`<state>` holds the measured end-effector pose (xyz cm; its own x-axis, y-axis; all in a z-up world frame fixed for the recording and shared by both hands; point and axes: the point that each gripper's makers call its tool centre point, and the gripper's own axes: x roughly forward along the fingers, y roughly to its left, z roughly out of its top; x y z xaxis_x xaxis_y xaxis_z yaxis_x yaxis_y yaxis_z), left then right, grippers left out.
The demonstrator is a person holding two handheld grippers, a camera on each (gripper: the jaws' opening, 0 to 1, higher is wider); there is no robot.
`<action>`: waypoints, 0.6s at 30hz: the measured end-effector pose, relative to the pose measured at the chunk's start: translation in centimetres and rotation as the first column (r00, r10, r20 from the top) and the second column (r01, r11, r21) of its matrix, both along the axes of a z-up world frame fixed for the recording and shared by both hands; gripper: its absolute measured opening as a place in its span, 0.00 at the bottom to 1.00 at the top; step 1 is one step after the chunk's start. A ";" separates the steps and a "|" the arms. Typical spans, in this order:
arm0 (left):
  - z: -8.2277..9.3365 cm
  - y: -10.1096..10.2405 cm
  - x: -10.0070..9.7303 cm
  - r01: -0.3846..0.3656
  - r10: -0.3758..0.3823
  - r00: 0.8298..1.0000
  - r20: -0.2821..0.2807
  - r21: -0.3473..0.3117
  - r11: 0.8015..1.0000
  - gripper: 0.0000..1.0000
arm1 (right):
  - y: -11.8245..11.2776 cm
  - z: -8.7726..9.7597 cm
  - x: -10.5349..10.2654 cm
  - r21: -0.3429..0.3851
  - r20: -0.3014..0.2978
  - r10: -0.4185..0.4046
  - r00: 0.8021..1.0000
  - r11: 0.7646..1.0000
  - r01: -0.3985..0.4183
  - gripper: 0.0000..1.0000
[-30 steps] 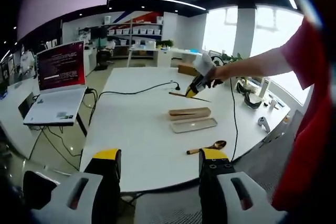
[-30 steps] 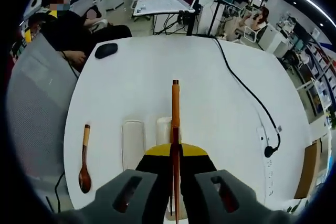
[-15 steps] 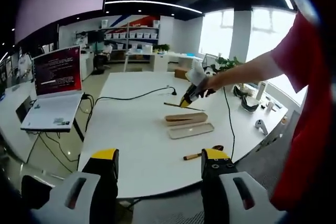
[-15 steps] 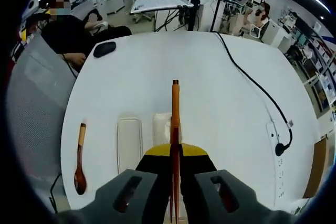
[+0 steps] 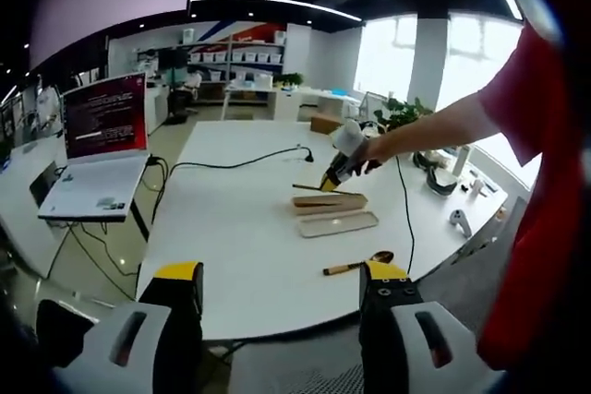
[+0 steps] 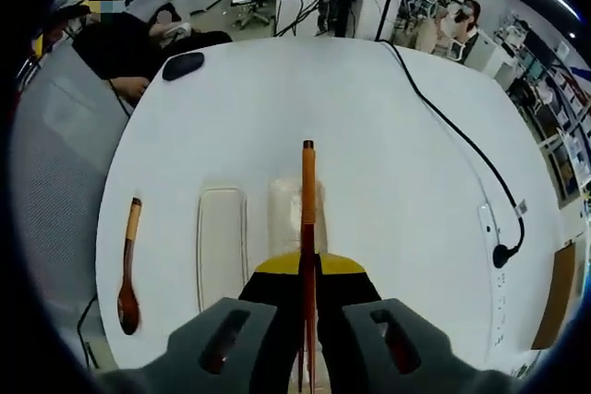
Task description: Arrange the utensils inside the cutlery case until each visible utensil rests in its matching compartment.
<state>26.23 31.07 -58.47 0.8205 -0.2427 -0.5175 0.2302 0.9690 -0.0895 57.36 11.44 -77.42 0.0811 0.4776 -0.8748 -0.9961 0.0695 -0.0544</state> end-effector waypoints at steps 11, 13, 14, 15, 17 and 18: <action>0.1 0.2 0.3 -0.015 0.015 1.000 0.000 0.015 1.000 0.73 | -0.4 -1.7 -0.4 -0.026 -0.026 -0.006 1.000 1.000 0.005 0.00; 0.0 0.3 0.2 -0.021 0.021 1.000 -0.002 0.012 1.000 0.73 | -0.5 -1.8 -0.3 -0.025 -0.031 -0.010 0.999 1.000 0.010 0.00; -0.1 0.3 0.2 -0.020 0.020 1.000 -0.006 0.017 1.000 0.72 | -0.6 -2.0 -0.3 -0.027 -0.035 -0.012 0.999 1.000 0.011 0.00; -0.4 0.3 0.1 -0.018 0.018 1.000 -0.014 0.032 0.999 0.72 | -0.7 -2.0 -0.4 -0.030 -0.035 -0.014 0.999 0.999 0.013 0.00; -0.6 0.3 0.1 -0.014 0.015 1.000 -0.024 0.041 0.999 0.71 | -0.7 -2.1 -0.5 -0.030 -0.043 -0.017 0.999 0.999 0.016 0.01; -0.7 0.3 0.1 -0.015 0.016 1.000 -0.027 0.043 0.999 0.71 | -0.7 -2.2 -0.6 -0.031 -0.044 -0.016 0.999 0.999 0.015 0.01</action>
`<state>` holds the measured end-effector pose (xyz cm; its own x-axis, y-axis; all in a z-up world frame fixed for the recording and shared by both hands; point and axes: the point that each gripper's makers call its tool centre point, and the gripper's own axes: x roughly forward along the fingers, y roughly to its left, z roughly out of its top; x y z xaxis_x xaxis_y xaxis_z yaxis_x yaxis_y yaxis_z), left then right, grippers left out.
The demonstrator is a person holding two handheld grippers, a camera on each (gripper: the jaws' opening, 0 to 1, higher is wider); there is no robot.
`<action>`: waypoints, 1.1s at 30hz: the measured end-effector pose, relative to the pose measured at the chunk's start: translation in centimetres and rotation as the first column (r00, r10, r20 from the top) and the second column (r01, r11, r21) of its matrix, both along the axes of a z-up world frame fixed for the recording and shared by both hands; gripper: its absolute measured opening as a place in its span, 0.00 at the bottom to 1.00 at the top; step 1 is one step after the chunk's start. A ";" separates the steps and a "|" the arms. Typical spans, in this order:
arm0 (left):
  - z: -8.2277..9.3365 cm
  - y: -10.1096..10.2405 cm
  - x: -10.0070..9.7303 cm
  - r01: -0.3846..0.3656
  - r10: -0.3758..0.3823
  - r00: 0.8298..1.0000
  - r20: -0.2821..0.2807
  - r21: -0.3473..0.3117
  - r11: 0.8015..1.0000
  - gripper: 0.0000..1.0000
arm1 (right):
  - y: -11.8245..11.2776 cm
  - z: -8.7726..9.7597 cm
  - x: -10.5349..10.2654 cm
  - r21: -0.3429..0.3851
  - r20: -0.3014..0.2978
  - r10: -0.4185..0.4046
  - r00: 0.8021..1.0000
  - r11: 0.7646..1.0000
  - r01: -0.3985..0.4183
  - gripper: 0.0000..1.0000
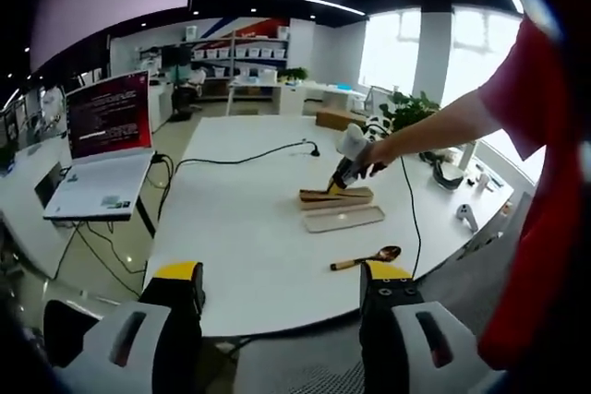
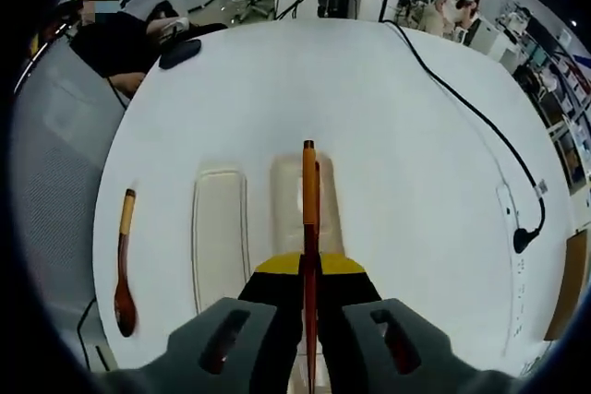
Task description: Arrange the utensils inside the cutlery case until each visible utensil rests in its matching compartment.
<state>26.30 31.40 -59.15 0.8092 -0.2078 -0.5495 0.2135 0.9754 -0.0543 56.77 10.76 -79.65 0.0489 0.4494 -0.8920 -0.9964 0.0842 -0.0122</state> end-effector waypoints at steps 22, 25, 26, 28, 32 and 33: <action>-0.1 -0.7 -0.1 0.005 -0.005 1.000 -0.016 -0.010 1.000 0.69 | -0.5 -0.7 -0.8 -0.034 -0.030 -0.024 0.999 0.999 0.023 0.00; -0.2 -0.8 -0.3 0.008 -0.008 1.000 -0.020 -0.010 1.000 0.69 | -0.5 -0.8 -0.7 -0.039 -0.029 -0.033 0.999 0.999 0.032 0.00; -0.1 -0.8 -0.3 0.006 -0.006 1.000 -0.019 -0.011 1.000 0.69 | -0.5 -0.8 -0.6 -0.041 -0.022 -0.031 0.999 0.999 0.030 0.01; -0.1 -0.7 -0.3 0.003 -0.004 1.000 -0.020 -0.013 1.000 0.69 | -0.6 -0.8 -0.3 -0.044 -0.015 -0.031 0.999 0.999 0.031 0.01; -0.2 -0.6 -0.3 0.003 -0.003 1.000 -0.019 -0.014 1.000 0.68 | -0.9 -0.6 0.4 -0.041 -0.010 -0.051 0.999 0.998 0.050 0.03; -0.1 -0.6 -0.2 0.004 -0.004 1.000 -0.015 -0.017 1.000 0.68 | -0.9 -0.5 0.4 -0.038 -0.010 -0.062 0.998 0.997 0.062 0.03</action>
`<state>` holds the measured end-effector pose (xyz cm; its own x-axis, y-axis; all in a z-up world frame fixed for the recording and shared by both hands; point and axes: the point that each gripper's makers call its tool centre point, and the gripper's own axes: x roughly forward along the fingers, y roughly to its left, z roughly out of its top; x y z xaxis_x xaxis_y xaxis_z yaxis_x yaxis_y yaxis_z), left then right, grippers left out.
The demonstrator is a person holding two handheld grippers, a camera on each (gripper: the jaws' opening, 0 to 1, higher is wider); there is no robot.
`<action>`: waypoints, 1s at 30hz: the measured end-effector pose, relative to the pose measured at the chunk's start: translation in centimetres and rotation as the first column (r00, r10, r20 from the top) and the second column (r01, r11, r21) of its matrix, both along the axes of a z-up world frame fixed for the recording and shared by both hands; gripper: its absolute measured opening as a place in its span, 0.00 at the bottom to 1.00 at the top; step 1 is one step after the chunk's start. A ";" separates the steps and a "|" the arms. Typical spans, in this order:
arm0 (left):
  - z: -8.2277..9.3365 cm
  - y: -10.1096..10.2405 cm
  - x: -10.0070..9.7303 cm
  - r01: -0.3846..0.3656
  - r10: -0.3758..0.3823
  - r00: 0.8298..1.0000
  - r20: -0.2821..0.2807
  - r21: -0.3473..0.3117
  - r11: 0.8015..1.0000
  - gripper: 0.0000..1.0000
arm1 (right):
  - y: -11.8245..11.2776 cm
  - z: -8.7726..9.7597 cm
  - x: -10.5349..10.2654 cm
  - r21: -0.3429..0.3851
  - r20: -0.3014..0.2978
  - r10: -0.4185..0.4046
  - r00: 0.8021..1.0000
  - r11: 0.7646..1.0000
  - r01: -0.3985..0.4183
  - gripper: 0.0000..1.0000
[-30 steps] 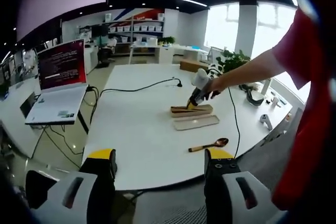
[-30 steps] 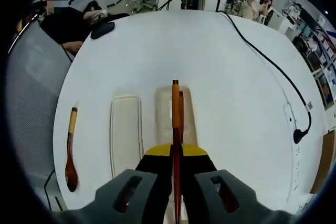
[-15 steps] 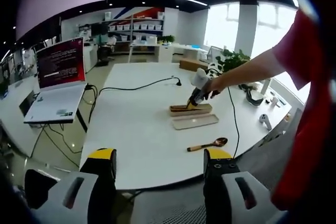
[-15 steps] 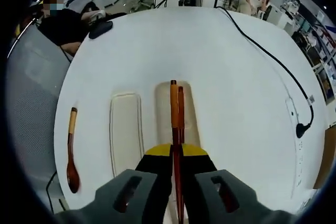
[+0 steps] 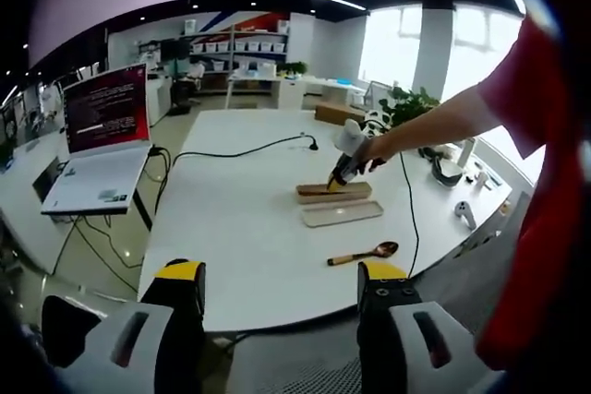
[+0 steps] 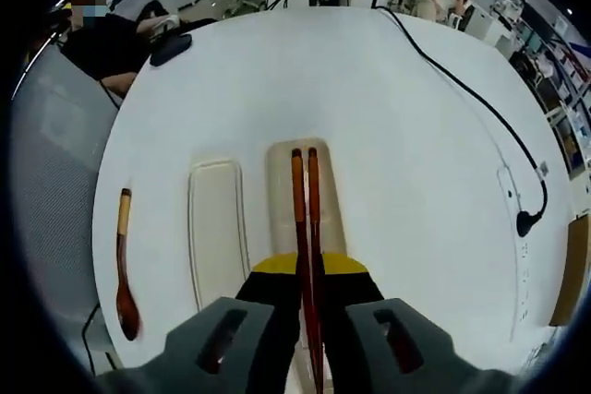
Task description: Arrange the utensils inside the cutlery case until each visible utensil rests in its matching compartment.
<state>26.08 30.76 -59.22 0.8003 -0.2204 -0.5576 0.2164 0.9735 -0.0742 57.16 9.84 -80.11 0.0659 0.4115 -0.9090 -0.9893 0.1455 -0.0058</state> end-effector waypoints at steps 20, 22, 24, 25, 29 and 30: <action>1.2 -1.0 -0.2 0.042 -0.040 0.998 0.055 -0.031 0.999 0.69 | -1.1 3.7 -1.0 0.015 0.031 -0.013 0.999 1.000 0.012 0.08; 2.3 -1.5 0.2 0.029 -0.018 0.994 0.104 -0.100 0.995 0.71 | -1.2 4.4 -1.2 0.018 0.045 -0.028 0.999 0.999 0.027 0.08; 2.8 -1.4 0.1 0.015 0.003 0.994 0.112 -0.160 0.987 0.72 | -1.5 5.0 -1.4 0.013 0.063 -0.054 0.997 0.998 0.054 0.06; 2.8 -1.2 0.0 0.018 -0.002 0.994 0.112 -0.148 0.989 0.72 | -1.6 5.5 -1.5 0.012 0.071 -0.065 0.995 0.998 0.064 0.06; 3.1 -1.3 -0.1 0.047 -0.032 0.991 0.129 -0.114 0.992 0.73 | -1.6 6.6 -2.4 0.021 0.087 -0.066 0.994 0.998 0.065 0.08; 3.1 -1.3 -0.2 0.048 -0.034 0.991 0.129 -0.112 0.993 0.72 | -1.6 7.0 -2.7 0.020 0.095 -0.065 0.993 0.998 0.063 0.09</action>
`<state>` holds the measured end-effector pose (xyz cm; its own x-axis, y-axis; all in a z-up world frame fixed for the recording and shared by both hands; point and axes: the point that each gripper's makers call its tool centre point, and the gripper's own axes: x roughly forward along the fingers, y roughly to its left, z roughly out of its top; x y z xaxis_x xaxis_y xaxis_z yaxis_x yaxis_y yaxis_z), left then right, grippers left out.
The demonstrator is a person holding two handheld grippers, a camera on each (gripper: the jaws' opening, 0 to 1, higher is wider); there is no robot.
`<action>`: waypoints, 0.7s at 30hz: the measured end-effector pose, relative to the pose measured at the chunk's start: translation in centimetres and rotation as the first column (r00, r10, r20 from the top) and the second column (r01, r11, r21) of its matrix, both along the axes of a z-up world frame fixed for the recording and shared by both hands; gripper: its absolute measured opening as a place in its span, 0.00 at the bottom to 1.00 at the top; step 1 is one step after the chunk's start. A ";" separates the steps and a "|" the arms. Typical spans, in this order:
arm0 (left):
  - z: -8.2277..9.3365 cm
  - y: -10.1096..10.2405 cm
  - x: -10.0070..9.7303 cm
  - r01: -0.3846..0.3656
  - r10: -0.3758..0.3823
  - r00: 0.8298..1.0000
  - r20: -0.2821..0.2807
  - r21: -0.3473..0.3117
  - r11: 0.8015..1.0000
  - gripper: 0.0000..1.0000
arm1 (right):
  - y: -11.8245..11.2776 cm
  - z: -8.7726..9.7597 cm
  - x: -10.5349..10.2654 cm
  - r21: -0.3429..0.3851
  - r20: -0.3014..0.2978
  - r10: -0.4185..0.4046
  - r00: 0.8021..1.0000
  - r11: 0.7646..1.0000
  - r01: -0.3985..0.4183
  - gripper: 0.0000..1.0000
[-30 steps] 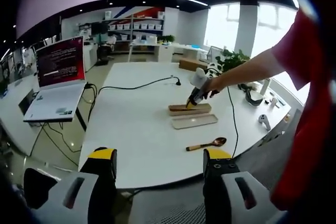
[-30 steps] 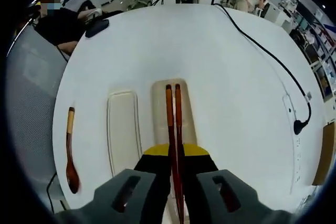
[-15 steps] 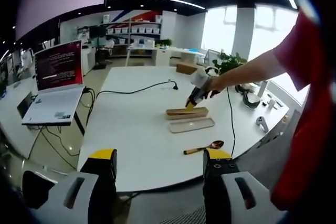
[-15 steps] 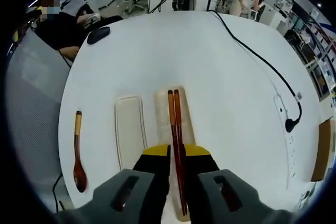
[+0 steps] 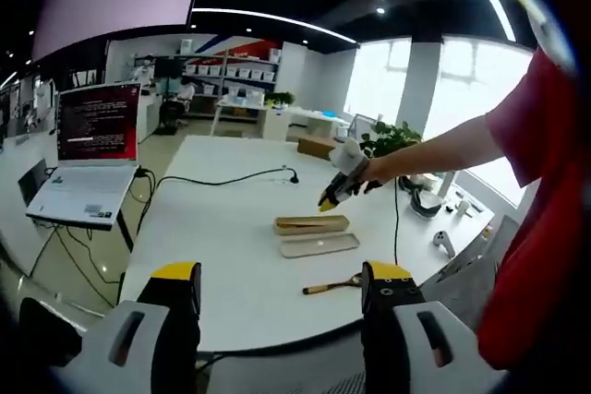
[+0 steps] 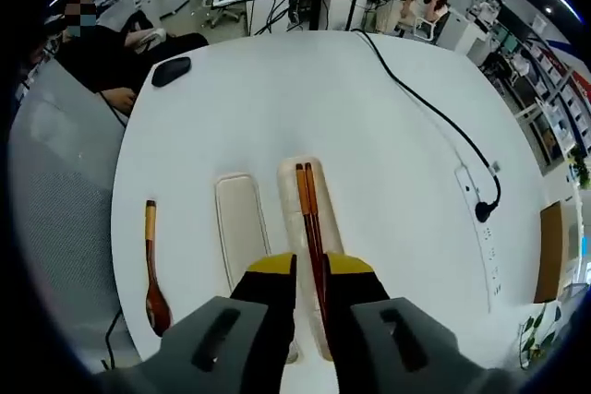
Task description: Arrange the utensils inside the cutlery case until each visible utensil rests in its matching compartment.
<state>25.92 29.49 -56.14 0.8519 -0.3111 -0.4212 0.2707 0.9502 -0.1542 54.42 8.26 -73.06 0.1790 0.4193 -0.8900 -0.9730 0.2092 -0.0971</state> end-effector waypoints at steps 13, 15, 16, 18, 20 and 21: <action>1.3 -0.2 -0.6 0.013 -0.008 0.998 0.056 -0.090 0.996 0.73 | 0.0 3.2 -3.1 0.015 0.067 0.012 0.998 1.000 -0.013 0.12; 1.1 -0.1 -0.7 0.019 -0.016 0.999 0.050 -0.072 0.997 0.73 | 0.0 3.5 -3.4 0.018 0.076 0.010 0.997 1.000 -0.012 0.12; 1.0 0.0 -0.8 0.031 -0.029 0.998 0.047 -0.045 0.999 0.72 | 0.0 3.6 -3.7 0.018 0.081 0.013 0.997 1.000 -0.015 0.12; 0.8 0.0 -0.9 0.035 -0.034 0.998 0.046 -0.036 0.999 0.72 | -0.1 3.6 -4.0 0.019 0.081 0.018 0.997 1.000 -0.020 0.12; 0.7 0.0 -1.1 0.039 -0.038 0.998 0.044 -0.040 0.998 0.72 | -0.4 3.4 -4.6 0.020 0.075 0.019 0.997 1.000 -0.021 0.11; 0.6 0.0 -1.1 0.039 -0.037 0.998 0.045 -0.041 0.998 0.72 | -0.6 3.3 -4.9 0.018 0.072 0.025 0.997 1.000 -0.026 0.11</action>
<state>24.79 29.53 -55.52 0.8565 -0.3605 -0.3694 0.3142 0.9320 -0.1809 49.49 7.70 -69.80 0.2312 0.4408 -0.8673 -0.9687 0.1870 -0.1632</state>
